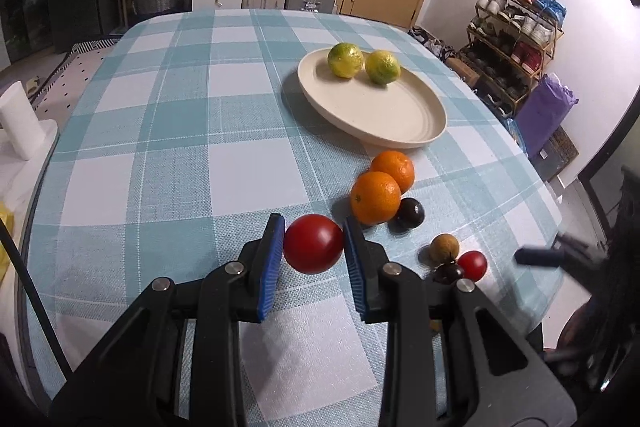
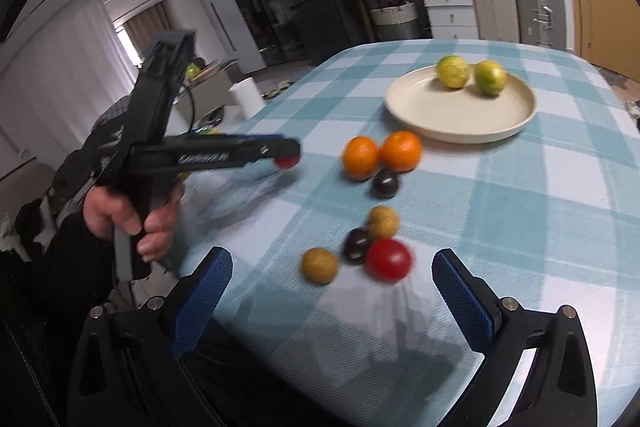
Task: Organize fruits
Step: 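Lift the tomato with the left tool while the right tool grasps the brown fruit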
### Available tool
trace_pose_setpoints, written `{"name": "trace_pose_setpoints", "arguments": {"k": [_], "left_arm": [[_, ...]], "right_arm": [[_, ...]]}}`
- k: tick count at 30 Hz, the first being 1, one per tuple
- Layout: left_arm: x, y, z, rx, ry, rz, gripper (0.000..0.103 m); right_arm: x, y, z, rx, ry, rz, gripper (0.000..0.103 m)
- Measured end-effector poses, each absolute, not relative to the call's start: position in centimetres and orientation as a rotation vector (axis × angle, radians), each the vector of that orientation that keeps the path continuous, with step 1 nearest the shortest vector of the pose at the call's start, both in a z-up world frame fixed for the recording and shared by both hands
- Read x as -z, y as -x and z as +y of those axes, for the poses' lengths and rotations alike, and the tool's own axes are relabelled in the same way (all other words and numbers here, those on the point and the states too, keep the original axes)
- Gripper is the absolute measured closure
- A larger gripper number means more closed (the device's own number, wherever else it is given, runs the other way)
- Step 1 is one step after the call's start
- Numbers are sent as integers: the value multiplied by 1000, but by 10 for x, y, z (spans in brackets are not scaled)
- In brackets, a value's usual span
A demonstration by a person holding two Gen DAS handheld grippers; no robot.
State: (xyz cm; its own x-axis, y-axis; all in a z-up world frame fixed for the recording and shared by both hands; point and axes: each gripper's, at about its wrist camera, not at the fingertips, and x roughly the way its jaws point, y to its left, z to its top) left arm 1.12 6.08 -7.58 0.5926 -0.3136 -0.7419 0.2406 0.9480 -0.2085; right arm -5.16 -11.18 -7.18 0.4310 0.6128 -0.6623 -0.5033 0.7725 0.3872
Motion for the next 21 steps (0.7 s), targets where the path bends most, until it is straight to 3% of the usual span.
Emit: {"name": "trace_pose_setpoints", "arguments": {"k": [6,21], "left_arm": [[69,-4,64,311,101,872,76],[71,10,81,305,130,897,76]], "right_arm": [[87,52,-98,-725,-191,956,1],[103,31,-73,-701,-160,1045,27]]}}
